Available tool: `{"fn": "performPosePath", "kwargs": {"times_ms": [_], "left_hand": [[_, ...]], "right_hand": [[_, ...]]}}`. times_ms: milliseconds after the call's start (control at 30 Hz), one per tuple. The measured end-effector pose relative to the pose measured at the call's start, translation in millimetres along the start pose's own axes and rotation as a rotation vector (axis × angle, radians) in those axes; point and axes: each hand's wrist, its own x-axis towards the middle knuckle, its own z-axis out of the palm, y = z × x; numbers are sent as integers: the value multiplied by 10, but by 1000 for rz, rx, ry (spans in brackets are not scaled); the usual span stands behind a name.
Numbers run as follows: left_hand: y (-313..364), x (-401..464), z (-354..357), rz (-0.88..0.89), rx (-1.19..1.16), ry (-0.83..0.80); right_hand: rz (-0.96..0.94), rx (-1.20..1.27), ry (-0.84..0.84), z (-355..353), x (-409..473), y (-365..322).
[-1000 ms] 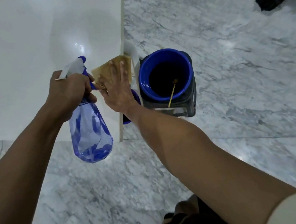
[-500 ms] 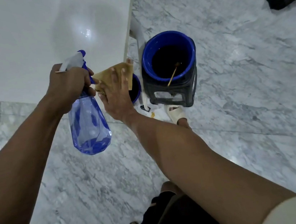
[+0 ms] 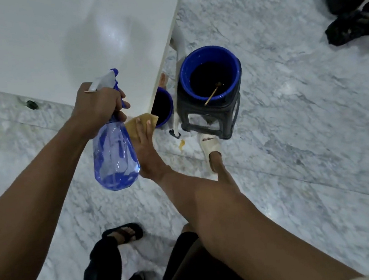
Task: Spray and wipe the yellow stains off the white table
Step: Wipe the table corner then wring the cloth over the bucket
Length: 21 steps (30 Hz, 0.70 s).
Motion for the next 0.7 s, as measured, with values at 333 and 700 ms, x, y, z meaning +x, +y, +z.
{"fn": "performPosePath", "kwargs": {"times_ms": [333, 700], "left_hand": [[286, -529, -134, 18, -24, -40], [1522, -480, 425, 128, -156, -86]], "right_hand": [[716, 673, -52, -2227, 303, -158], [874, 1394, 82, -4022, 1182, 417]]}}
